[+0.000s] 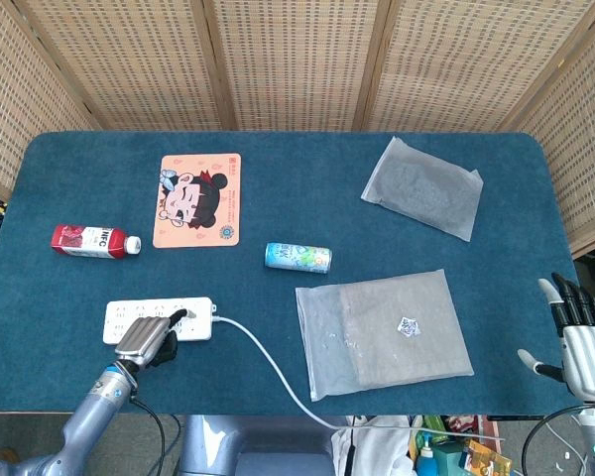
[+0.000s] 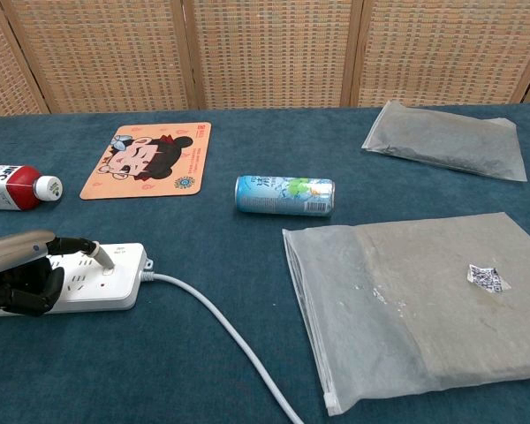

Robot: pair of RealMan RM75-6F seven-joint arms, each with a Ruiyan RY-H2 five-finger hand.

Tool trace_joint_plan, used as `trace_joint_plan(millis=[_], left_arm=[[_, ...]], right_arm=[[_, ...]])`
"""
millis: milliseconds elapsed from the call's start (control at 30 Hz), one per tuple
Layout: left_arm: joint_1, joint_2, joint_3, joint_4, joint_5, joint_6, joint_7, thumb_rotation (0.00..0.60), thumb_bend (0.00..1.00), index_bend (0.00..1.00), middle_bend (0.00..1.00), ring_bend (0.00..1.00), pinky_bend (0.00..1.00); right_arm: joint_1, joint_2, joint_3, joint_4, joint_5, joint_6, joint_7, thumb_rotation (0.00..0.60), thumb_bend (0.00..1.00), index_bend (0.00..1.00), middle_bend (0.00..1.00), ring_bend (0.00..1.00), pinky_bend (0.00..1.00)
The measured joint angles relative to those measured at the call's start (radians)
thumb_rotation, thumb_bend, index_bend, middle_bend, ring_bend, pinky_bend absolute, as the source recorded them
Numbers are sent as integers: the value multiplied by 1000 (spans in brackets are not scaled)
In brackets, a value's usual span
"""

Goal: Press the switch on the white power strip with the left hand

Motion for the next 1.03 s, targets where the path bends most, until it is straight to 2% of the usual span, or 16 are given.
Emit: trace_joint_plan(millis=[133, 200, 233, 267, 300, 333, 367, 400, 433, 467, 500, 667, 867, 1033], left_arm=[[17, -1, -16, -3, 59, 51, -56, 600, 942, 260, 1000, 1000, 964], [29, 1, -24, -5, 106, 83, -99, 600, 918, 248, 996, 997, 930], [39, 4, -30, -8, 143, 109, -134, 600, 875, 231, 982, 983, 904], [46, 8, -34, -10, 173, 131, -163, 600, 752, 184, 937, 932, 842], [54, 13, -38, -12, 203, 155, -191, 600, 543, 112, 840, 829, 724], [66, 23, -44, -15, 245, 191, -229, 600, 378, 68, 730, 714, 604], [75, 32, -48, -17, 277, 220, -255, 600, 171, 20, 490, 472, 379], [85, 43, -52, -18, 308, 250, -280, 600, 37, 0, 249, 238, 174], [99, 63, -55, -20, 348, 289, -312, 600, 3, 0, 122, 114, 79], [108, 81, -56, -21, 374, 315, -333, 600, 0, 0, 12, 11, 8], [116, 103, -56, -22, 395, 335, -349, 600, 0, 0, 0, 0, 0], [170, 227, -39, -12, 436, 376, -336, 600, 0, 0, 0, 0, 0], [275, 288, -9, 46, 474, 523, -327, 600, 0, 0, 0, 0, 0], [302, 302, 9, 92, 492, 530, -333, 600, 0, 0, 0, 0, 0]], right_arm=[[0, 1, 0, -1, -1, 1, 3, 600, 0, 0, 0, 0, 0], [-1, 2, 0, -1, -2, 2, 6, 600, 0, 0, 0, 0, 0], [-1, 3, 0, -1, -2, 3, 6, 600, 0, 0, 0, 0, 0], [-1, 4, 0, -2, -3, 4, 8, 600, 0, 0, 0, 0, 0], [-2, 4, 0, -3, -3, 5, 9, 600, 0, 0, 0, 0, 0], [-2, 5, 0, -3, -5, 6, 10, 600, 0, 0, 0, 0, 0], [-3, 6, -1, -4, -6, 8, 11, 600, 0, 0, 0, 0, 0], [-3, 6, -1, -6, -7, 9, 11, 600, 0, 0, 0, 0, 0], [-4, 7, -2, -6, -8, 10, 11, 600, 0, 0, 0, 0, 0], [-4, 7, -2, -8, -10, 11, 12, 600, 0, 0, 0, 0, 0], [-5, 8, -3, -9, -12, 12, 12, 600, 0, 0, 0, 0, 0], [-9, 8, -7, -17, -29, 26, 15, 600, 0, 0, 0, 0, 0], [-13, 7, -9, -20, -34, 34, 14, 600, 0, 0, 0, 0, 0], [-13, 6, -9, -19, -33, 34, 11, 600, 0, 0, 0, 0, 0]])
